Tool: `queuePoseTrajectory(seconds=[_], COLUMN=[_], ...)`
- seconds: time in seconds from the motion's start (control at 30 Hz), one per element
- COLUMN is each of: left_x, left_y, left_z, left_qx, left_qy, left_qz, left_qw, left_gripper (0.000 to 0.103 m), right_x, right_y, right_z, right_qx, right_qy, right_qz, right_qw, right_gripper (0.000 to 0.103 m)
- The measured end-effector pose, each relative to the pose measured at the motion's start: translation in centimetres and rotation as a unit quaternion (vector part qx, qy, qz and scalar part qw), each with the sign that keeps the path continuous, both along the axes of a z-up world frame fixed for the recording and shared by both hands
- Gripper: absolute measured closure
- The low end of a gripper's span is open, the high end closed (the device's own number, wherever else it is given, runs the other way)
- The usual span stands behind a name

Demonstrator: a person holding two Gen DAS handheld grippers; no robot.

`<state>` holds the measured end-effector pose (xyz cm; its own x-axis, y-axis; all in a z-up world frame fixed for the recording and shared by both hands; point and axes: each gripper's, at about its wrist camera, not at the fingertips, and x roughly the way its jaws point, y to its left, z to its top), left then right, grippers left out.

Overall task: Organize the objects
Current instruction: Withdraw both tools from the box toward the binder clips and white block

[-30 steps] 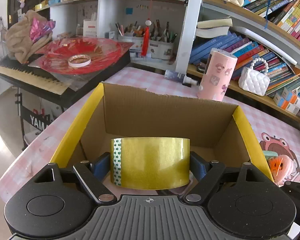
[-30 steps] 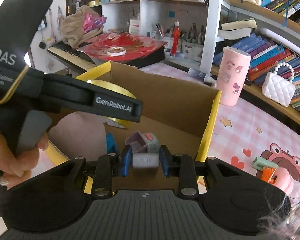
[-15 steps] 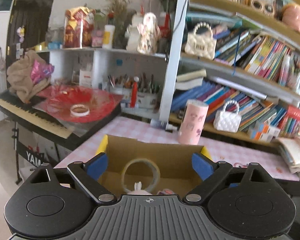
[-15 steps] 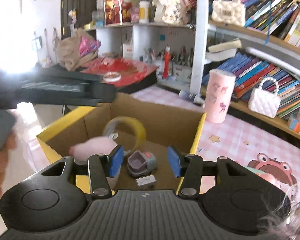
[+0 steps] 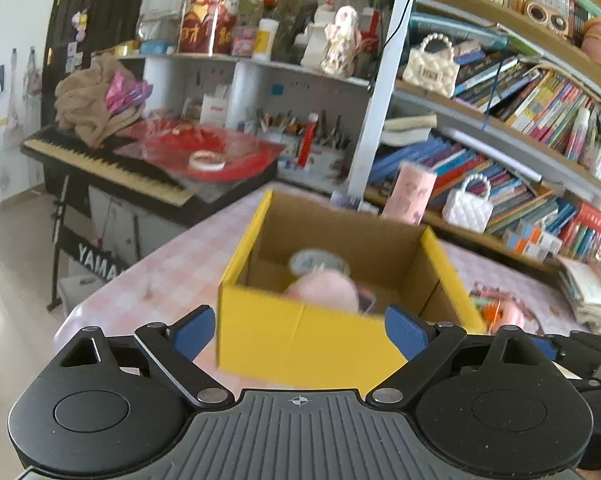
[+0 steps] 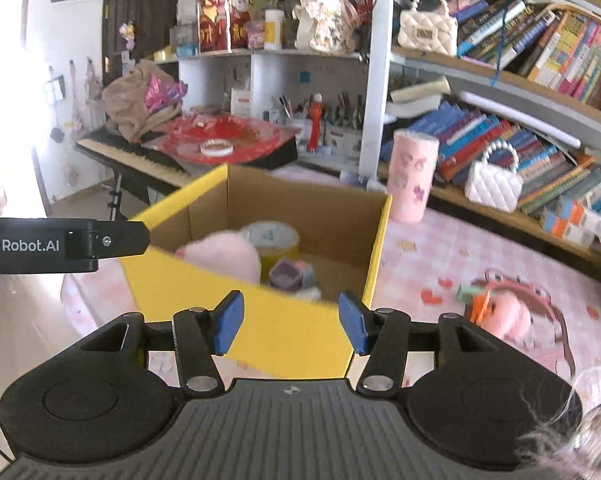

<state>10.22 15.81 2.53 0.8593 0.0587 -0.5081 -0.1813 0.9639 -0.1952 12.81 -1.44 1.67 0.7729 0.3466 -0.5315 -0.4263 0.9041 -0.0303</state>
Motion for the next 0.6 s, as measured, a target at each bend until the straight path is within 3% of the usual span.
queuePoseTrajectory(seconds=[0.6], left_x=[-7.3], left_y=[-2.3], left_z=[-4.3], left_qx=[0.027], left_qy=[0.081], left_qz=[-0.035], left_qw=[0.9957], left_gripper=[0.009], right_x=[-9.0], right_y=[-1.8], right_z=[-4.2], right_qx=[0.004], right_qy=[0.067], right_qz=[-0.126], right_qw=[0.99], right_gripper=[0.046])
